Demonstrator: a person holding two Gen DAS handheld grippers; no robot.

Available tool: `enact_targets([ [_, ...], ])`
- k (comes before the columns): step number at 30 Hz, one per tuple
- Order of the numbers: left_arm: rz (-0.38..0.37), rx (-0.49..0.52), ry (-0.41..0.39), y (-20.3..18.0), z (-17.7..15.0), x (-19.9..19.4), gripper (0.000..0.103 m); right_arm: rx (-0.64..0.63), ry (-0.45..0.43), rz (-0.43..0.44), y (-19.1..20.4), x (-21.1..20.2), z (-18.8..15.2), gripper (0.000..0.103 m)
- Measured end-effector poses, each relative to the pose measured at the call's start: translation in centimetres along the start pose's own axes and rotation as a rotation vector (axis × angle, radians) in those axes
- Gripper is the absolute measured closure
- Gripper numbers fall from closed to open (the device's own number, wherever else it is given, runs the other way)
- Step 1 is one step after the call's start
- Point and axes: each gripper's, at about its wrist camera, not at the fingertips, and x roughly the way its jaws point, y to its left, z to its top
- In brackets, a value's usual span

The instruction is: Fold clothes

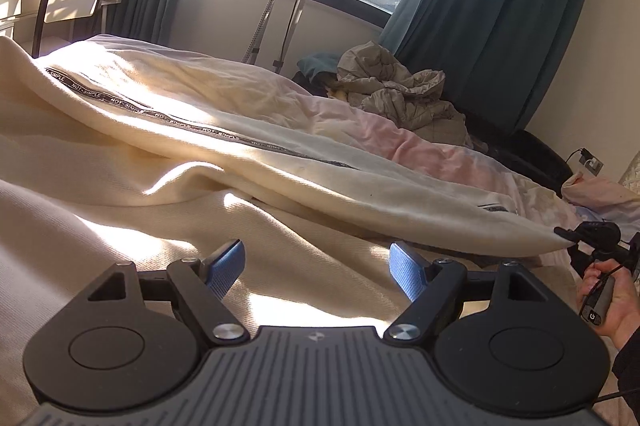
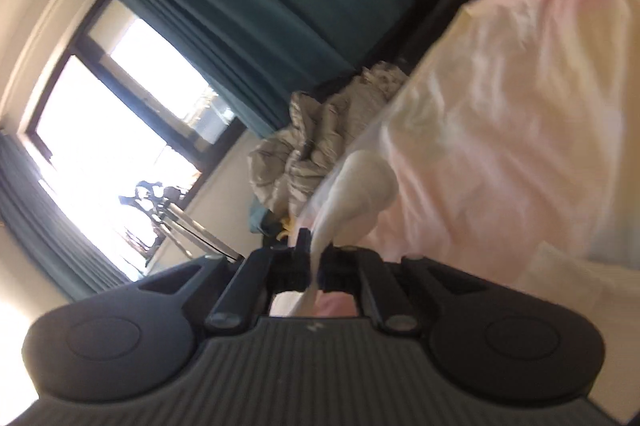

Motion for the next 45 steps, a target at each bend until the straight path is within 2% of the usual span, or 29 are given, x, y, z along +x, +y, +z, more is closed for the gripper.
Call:
enact_targets([
  [3,0.005,0.007,0.000,-0.2,-0.1,-0.1,0.021,0.198,0.131,-0.157,-5.3,0.8,-1.5,0.099],
  [4,0.010,0.012,0.001,-0.3,0.0,-0.1,0.021,0.219,0.149,-0.182,-6.0,0.9,-1.8,0.099],
  [6,0.032,0.026,-0.001,-0.3,0.0,0.0,0.021,0.126,0.108,-0.151,-4.4,0.5,-1.5,0.099],
  [8,0.054,0.040,-0.003,-0.4,-0.1,0.0,0.021,0.012,0.029,-0.105,-2.0,-0.4,-0.8,0.099],
  [10,0.060,0.035,0.000,-0.3,0.0,0.1,0.021,-0.052,-0.052,-0.096,-0.4,-1.3,-0.3,0.099],
  [11,0.062,0.037,0.001,-0.3,0.0,0.2,0.021,-0.057,-0.065,-0.110,-0.5,-1.4,0.0,0.099],
  [13,0.065,0.041,0.004,-0.3,0.0,0.4,0.021,-0.093,-0.056,-0.159,-1.2,-0.9,0.0,0.099],
  [16,0.071,0.047,0.009,-0.3,0.1,0.6,0.021,-0.139,0.016,-0.247,-3.1,0.3,-0.9,0.099],
  [17,0.073,0.048,0.011,-0.3,0.1,0.7,0.021,-0.121,0.030,-0.251,-3.8,0.4,-1.2,0.098],
  [20,0.086,0.053,0.010,-0.2,0.2,0.6,0.021,-0.102,0.024,-0.244,-3.9,-0.5,-1.2,0.087],
  [22,0.090,0.047,0.011,-0.1,0.3,0.5,0.021,-0.099,0.002,-0.240,-3.1,-1.9,-1.4,0.070],
  [24,0.093,0.047,0.014,0.0,0.3,0.2,0.021,-0.097,-0.021,-0.236,-2.1,-3.6,-1.6,0.062],
  [27,0.095,0.058,0.009,-0.1,0.3,-0.4,0.021,-0.156,-0.035,-0.237,-0.1,-6.4,-2.3,0.062],
  [31,0.092,0.064,-0.010,-0.2,0.5,-1.6,0.020,-0.202,-0.021,-0.193,3.0,-10.5,-3.9,0.062],
  [34,0.076,-0.001,-0.013,1.0,1.3,-3.4,0.019,-0.248,0.006,-0.164,5.6,-13.4,-5.7,0.061],
  [38,0.083,-0.136,-0.019,4.6,3.7,-7.6,0.019,-0.287,0.047,-0.182,7.7,-16.4,-7.6,0.060],
  [41,0.109,-0.216,-0.032,8.0,5.2,-11.4,0.017,-0.265,0.063,-0.216,7.2,-18.2,-7.8,0.057],
  [45,0.166,-0.400,-0.017,14.5,5.8,-16.4,0.016,-0.163,0.023,-0.300,4.8,-19.6,-6.8,0.049],
])
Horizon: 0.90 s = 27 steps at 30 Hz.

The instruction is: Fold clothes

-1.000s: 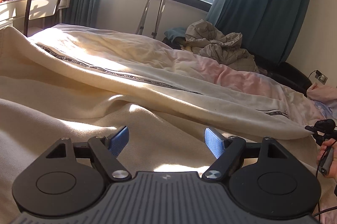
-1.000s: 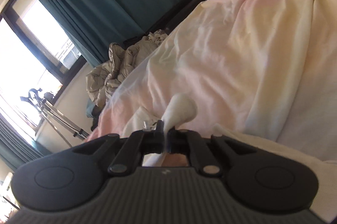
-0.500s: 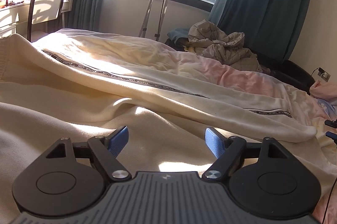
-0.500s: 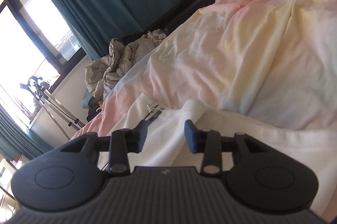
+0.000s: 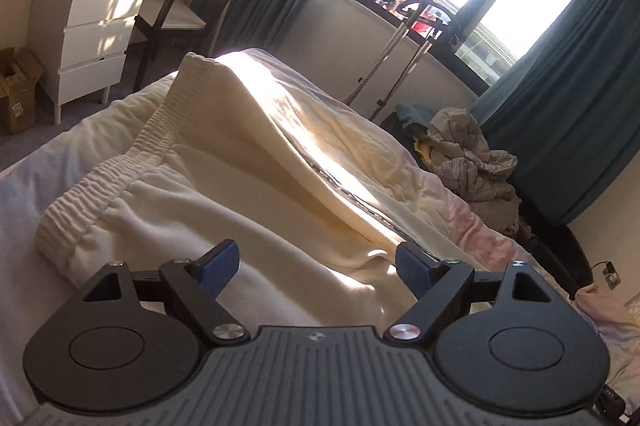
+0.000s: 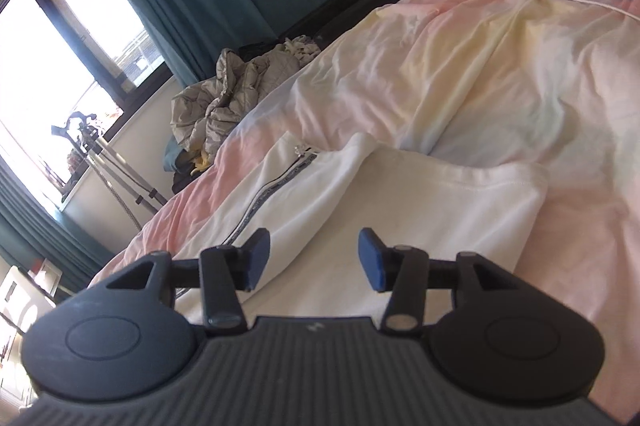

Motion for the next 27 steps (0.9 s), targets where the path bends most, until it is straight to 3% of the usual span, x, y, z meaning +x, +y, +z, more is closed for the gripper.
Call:
enact_targets([
  [4,0.063,-0.185,0.017,6.5,2.3,-2.9,0.015,0.142,-0.006,-0.090,-2.9,0.3,0.6,0.049],
  [7,0.080,-0.328,0.065,10.5,2.4,-3.0,0.015,0.168,-0.087,-0.151,-3.6,-0.9,0.9,0.048],
  [10,0.070,-0.419,0.119,12.4,1.8,-1.6,0.015,0.207,-0.156,-0.162,-4.3,-2.0,1.2,0.041],
  [15,0.051,-0.538,0.220,14.3,0.6,1.8,0.016,0.320,-0.117,-0.213,-6.6,-1.9,0.9,0.034],
  [19,0.050,-0.579,0.261,14.7,0.2,4.0,0.020,0.445,-0.055,-0.235,-8.7,-1.1,0.5,0.028],
  [22,0.042,-0.594,0.274,14.7,0.0,5.3,0.026,0.512,0.003,-0.204,-9.6,-0.1,-0.1,0.028],
  [27,0.030,-0.576,0.274,14.5,0.0,6.9,0.037,0.484,0.055,-0.197,-9.6,2.4,0.0,0.028],
])
